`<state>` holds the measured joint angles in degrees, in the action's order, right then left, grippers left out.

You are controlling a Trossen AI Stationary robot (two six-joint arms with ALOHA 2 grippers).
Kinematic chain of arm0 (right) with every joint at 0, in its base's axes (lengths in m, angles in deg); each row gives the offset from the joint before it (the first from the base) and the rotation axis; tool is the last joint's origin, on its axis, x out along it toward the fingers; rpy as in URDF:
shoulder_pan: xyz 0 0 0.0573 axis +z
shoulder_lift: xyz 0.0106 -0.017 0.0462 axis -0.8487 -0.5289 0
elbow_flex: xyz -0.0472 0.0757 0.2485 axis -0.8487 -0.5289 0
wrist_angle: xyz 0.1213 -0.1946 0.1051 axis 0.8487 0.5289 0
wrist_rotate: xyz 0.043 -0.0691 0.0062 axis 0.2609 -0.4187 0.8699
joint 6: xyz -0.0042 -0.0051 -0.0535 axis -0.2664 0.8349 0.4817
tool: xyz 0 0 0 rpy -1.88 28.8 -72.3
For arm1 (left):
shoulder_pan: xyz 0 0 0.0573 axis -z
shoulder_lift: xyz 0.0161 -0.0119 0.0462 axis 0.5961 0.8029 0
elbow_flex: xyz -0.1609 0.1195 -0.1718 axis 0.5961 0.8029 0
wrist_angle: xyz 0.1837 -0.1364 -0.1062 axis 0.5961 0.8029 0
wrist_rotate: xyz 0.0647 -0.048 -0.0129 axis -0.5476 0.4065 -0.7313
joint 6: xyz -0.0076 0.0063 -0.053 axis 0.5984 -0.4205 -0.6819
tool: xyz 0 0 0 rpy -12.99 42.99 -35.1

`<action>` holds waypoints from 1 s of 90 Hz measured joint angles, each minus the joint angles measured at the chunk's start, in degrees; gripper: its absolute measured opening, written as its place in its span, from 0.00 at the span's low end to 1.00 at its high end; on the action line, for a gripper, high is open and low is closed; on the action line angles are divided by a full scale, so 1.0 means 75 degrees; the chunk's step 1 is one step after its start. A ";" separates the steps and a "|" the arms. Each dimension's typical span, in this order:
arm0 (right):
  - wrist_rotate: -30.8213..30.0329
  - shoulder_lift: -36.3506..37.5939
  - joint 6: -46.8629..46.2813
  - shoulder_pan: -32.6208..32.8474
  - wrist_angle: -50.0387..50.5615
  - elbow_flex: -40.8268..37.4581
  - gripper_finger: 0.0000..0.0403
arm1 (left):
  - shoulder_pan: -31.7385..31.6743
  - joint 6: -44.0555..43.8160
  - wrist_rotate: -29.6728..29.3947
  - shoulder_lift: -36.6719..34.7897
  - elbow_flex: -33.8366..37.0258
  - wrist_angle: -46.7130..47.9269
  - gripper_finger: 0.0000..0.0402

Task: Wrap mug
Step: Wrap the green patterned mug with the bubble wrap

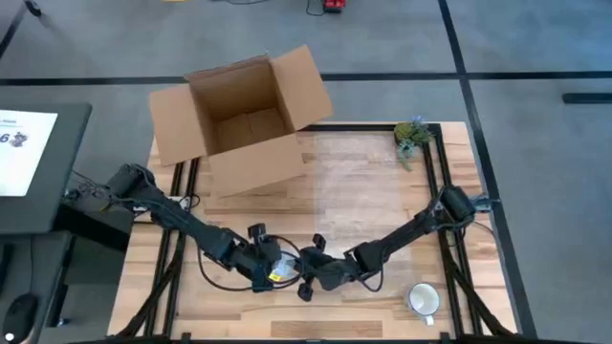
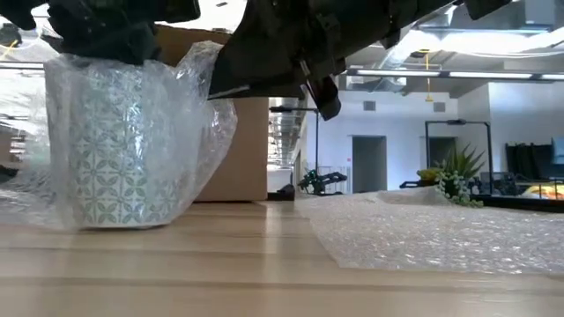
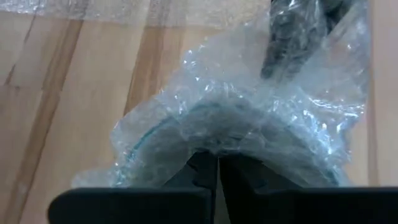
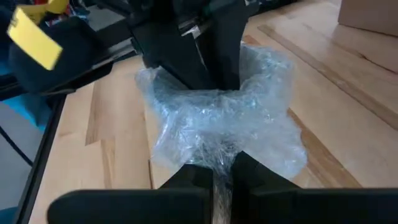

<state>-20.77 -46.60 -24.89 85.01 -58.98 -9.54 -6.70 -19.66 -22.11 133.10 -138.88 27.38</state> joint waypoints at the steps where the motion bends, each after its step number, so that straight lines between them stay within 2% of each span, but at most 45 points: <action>1: 0.0001 0.0000 0.0000 0.0002 -0.0004 0.0000 0.00 | 0.0000 0.0003 0.0000 0.0001 0.0000 0.0000 0.00; 47: 0.0009 0.0000 -0.0021 0.0008 -0.0074 0.0000 0.00 | 0.0143 -0.0036 -0.0005 -0.0962 0.0023 -0.0074 0.00; 62: 0.0012 0.0000 -0.0023 0.0008 -0.0063 0.0000 0.00 | 0.0143 0.0222 0.0136 -0.0928 0.0023 -0.0738 0.00; 90: 0.0012 0.0000 -0.0020 0.0008 -0.0034 0.0000 0.00 | 0.0080 -0.0031 -0.0112 -0.0817 0.0185 -0.0434 0.00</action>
<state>-20.68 -46.60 -25.04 85.08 -59.24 -9.54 -6.10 -19.89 -22.95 126.97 -137.49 24.13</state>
